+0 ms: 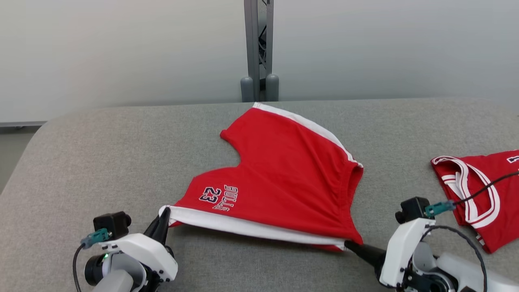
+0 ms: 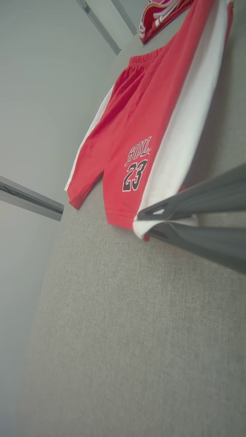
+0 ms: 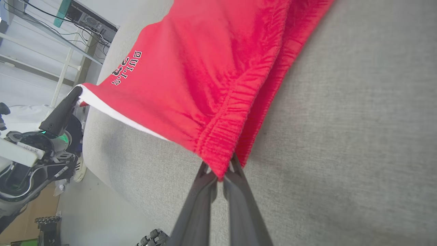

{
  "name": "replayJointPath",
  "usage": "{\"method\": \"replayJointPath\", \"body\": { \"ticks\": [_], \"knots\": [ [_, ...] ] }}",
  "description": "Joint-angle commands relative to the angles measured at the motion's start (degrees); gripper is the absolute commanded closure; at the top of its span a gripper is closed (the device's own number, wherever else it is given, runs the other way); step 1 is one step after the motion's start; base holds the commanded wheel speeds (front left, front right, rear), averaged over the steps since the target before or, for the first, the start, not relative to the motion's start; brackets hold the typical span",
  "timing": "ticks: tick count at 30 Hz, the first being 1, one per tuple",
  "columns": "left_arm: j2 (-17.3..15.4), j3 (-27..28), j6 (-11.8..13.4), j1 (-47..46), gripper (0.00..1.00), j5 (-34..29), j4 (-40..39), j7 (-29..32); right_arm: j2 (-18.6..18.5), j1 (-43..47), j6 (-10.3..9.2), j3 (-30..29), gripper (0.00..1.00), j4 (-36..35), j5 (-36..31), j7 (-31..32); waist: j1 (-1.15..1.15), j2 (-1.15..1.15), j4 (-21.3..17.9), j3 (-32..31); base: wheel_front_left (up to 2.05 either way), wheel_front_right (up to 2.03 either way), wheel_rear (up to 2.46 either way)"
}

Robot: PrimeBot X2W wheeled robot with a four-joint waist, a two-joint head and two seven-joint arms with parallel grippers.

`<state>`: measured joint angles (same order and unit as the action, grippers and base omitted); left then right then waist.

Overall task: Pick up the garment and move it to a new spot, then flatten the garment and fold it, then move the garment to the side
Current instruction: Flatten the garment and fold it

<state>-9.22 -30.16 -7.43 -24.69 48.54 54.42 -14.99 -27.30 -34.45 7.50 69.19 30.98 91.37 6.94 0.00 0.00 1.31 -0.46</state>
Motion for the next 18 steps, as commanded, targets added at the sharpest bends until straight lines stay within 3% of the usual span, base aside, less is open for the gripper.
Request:
{"method": "replayJointPath", "body": {
  "ticks": [1,18],
  "knots": [
    [-0.7,0.0,0.0,0.9,1.00,-0.1,-0.6,-0.2,-0.6,1.3,-0.02,0.2,1.00,-0.3,-0.3,-0.5,0.00,0.00,-0.1,-0.5,0.00,0.00,0.00],
    [-3.6,1.4,-0.1,12.2,1.00,-2.8,-10.8,-0.2,-2.2,9.1,-0.02,0.4,1.00,-5.8,-1.3,-4.6,0.00,0.00,-0.6,-2.8,0.00,0.00,0.00]
  ]
}}
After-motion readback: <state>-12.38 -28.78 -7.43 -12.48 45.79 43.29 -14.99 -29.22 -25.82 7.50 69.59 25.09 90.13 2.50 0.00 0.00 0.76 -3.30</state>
